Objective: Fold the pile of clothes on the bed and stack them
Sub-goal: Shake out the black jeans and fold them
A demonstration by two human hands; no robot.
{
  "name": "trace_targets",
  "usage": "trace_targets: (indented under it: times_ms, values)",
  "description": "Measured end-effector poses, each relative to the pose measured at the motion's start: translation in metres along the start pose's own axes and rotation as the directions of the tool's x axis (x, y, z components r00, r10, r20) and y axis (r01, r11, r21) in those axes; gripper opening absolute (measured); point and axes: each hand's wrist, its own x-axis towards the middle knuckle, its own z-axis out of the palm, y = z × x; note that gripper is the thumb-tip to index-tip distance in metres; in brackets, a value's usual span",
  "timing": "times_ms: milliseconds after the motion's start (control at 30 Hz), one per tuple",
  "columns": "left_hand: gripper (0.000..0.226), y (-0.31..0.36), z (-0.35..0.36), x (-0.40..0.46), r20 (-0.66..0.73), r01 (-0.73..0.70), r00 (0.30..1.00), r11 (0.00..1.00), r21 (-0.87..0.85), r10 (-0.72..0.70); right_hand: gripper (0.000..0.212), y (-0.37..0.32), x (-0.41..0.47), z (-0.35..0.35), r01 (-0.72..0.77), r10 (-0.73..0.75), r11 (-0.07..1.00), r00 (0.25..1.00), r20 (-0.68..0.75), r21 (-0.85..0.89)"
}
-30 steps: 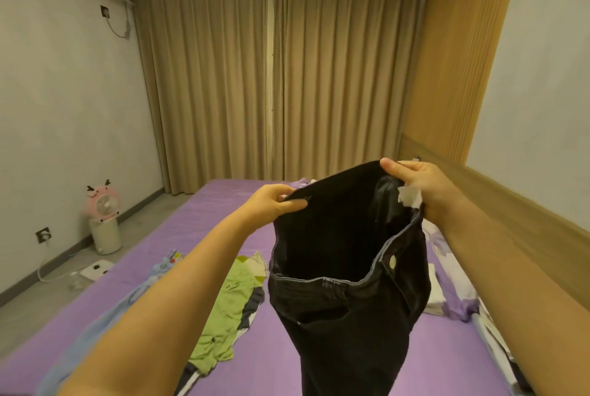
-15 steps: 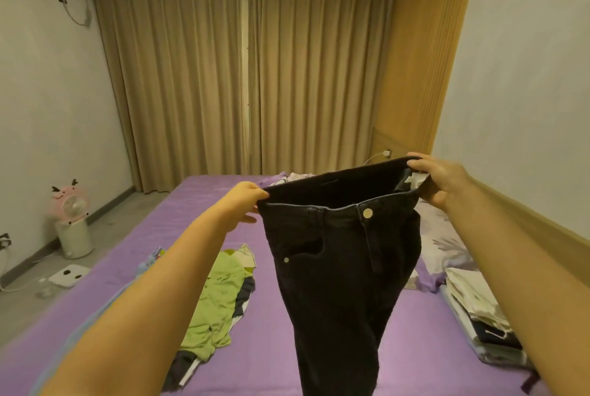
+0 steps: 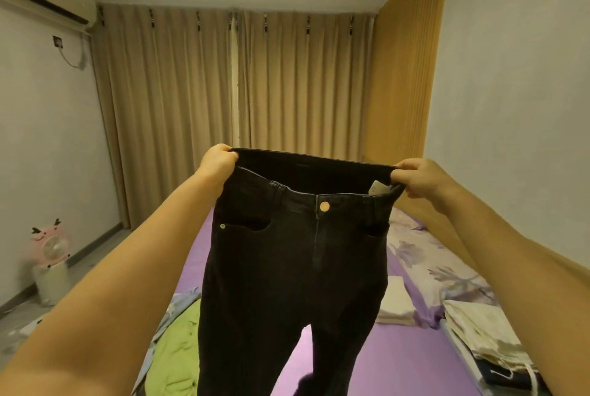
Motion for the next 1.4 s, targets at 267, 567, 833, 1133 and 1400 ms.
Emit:
trace_targets:
  times_ms: [267,567,833,1133,1400]
  values:
    - [0.018,-0.018,0.003,0.027,0.082,-0.171,0.982,0.984,0.038,0.168,0.012,0.026,0.044,0.014,-0.015,0.014,1.000,0.968,0.250,0.003]
    - [0.081,-0.026,0.012,0.057,0.504,0.062,0.864,0.992,-0.105,-0.001,0.021,0.057,0.081,0.034,-0.106,-0.085,0.853,0.939,0.334,0.512]
    - [0.057,-0.050,0.042,0.070,0.388,-0.034,0.922,0.996,0.085,-0.002,0.038,0.092,0.102,0.020,-0.051,-0.206,0.895,0.833,0.514,0.442]
    - [0.020,-0.048,0.075,0.100,0.154,-0.213,0.967,0.976,0.054,0.203,0.025,0.076,0.129,0.015,-0.052,-0.113,0.871,0.946,0.303,0.488]
    - [0.026,-0.060,0.143,0.147,0.017,-0.061,0.998,0.990,-0.130,0.063,0.012,0.078,0.170,0.083,-0.163,0.221,0.771,0.975,-0.018,0.615]
